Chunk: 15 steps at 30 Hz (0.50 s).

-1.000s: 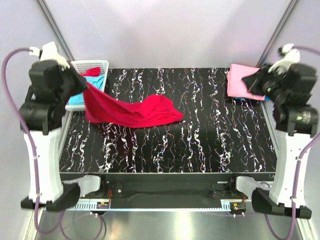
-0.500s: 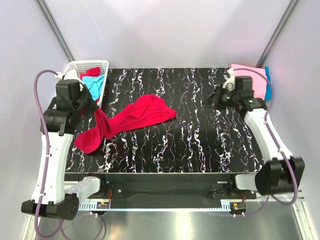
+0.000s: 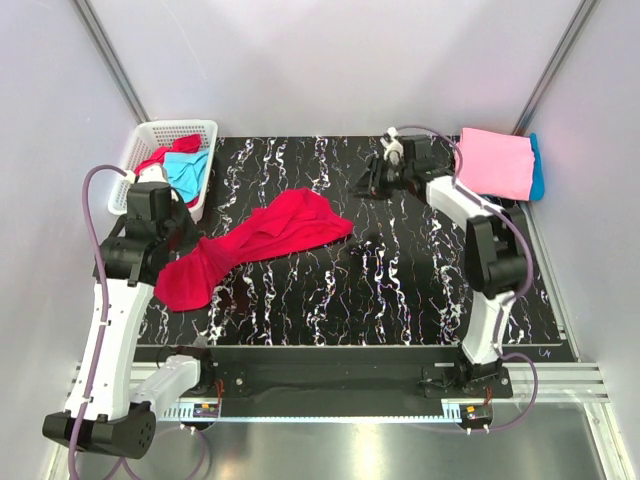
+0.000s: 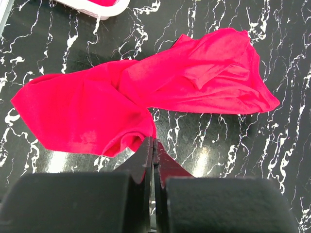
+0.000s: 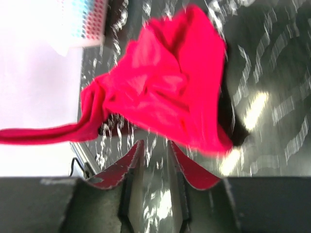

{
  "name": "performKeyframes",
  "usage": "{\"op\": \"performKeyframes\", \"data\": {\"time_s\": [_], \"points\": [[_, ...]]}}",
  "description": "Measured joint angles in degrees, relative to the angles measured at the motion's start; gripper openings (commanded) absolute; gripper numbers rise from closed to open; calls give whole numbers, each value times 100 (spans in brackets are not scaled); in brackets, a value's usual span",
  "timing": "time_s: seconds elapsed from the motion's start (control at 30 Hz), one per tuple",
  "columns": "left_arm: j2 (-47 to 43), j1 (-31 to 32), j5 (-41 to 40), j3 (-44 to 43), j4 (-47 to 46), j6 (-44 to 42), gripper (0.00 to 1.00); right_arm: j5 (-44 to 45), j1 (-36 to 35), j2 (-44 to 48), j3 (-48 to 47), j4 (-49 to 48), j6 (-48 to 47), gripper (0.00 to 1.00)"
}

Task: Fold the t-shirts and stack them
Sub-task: Flatten the tshirt out

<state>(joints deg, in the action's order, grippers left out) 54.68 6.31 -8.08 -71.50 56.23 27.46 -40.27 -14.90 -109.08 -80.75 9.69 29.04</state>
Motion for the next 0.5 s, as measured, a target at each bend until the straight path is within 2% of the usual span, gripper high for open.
{"op": "performKeyframes", "data": {"time_s": [0.3, 0.5], "points": [[-37, 13, 13, 122, -238, 57, 0, -186, -398, -2033, -2194, -330, -81, 35], [-57, 33, 13, 302, -282, 94, 0, -146, -708, -2664, -2459, -221, -184, 39]]}}
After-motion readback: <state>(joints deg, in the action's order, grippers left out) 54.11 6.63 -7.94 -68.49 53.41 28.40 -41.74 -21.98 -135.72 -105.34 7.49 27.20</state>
